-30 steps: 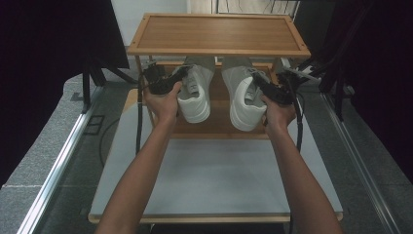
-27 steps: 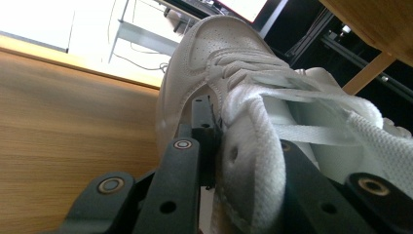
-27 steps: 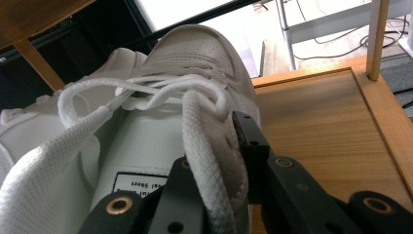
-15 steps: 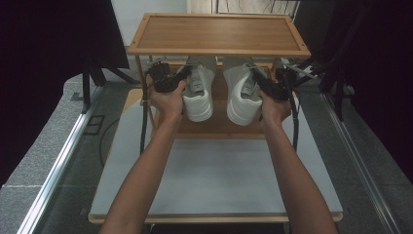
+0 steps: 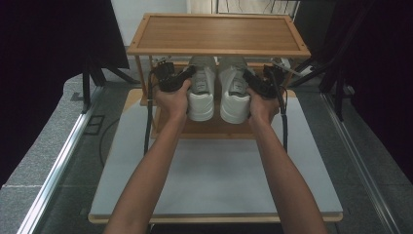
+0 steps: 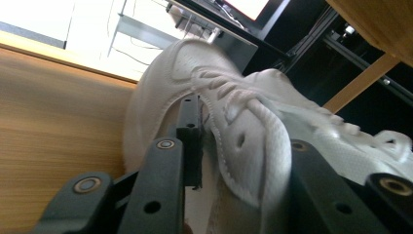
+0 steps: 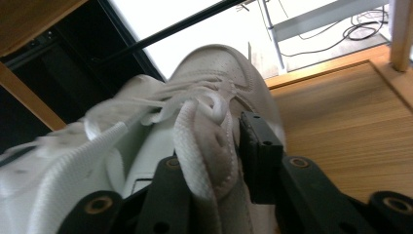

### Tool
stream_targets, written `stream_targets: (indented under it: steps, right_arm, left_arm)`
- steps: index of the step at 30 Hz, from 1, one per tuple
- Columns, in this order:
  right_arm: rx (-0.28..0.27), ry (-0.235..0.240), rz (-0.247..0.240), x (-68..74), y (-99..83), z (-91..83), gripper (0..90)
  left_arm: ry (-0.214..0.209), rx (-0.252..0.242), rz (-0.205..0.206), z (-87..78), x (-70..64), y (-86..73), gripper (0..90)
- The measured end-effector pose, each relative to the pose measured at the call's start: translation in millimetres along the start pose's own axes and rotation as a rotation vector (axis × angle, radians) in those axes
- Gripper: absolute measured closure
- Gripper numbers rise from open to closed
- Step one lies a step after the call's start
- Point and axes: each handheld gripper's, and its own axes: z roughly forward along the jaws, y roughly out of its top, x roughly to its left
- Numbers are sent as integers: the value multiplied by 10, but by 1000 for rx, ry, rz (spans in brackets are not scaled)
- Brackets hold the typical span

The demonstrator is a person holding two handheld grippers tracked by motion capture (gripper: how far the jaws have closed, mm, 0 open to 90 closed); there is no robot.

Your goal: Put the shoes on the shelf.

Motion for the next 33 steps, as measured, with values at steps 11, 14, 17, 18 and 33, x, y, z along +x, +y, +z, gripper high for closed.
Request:
stream_targets:
  steps: [11,14,17,18,33]
  right_arm:
    - [10,112,34,-12,58,0,471]
    - [-5,132,4,-5,88,-77,456]
    - [-9,121,-37,-4,92,-169,458]
    - [-12,120,-52,-11,88,-199,463]
    - [27,136,-289,-39,17,-674,759]
  left_arm:
    - [-102,22,-2,6,39,6,503]
    - [-108,23,-19,-28,45,8,500]
    - [-134,3,-39,-93,56,-9,508]
    - [-134,3,-39,-93,56,-9,509]
    - [-155,4,92,-663,81,-145,696]
